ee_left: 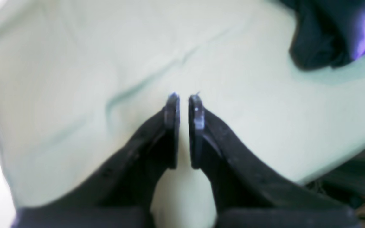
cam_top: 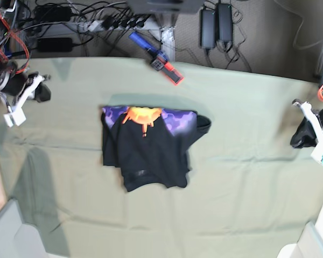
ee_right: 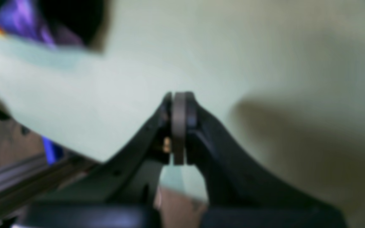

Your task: Fold the T-shirt properly

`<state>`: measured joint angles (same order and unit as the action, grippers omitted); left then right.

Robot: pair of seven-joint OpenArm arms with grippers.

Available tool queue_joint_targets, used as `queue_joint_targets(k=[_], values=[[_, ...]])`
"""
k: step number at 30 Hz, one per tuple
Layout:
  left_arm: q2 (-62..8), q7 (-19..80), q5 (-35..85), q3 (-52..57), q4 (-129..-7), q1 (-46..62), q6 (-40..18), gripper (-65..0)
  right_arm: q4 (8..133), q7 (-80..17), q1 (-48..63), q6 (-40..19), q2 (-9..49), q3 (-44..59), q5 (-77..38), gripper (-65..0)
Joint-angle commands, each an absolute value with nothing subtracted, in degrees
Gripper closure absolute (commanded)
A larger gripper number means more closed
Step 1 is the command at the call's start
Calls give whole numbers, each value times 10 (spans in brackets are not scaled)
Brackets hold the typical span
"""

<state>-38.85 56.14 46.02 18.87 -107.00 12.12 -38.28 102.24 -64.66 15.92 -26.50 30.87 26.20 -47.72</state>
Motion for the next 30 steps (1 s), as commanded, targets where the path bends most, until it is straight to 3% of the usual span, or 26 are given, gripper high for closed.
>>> queue_joint_targets(k=[1,13,23,30], values=[[-400,550,480,216,-1087,135,-395,-59,1041,-637,173,-314,320,280,-491,0],[-373,553,475,363,-1107,345,-400,-59,1085,-644,367,-314,293,415,-530,0],[-279,542,437,368,-1090,448,-400,-59,1083,-648,485,-313,220,420,-530,0],[-265,544,423,366,-1002,467,-394,-59,1049,-667,521,-313,209,416,-546,0]])
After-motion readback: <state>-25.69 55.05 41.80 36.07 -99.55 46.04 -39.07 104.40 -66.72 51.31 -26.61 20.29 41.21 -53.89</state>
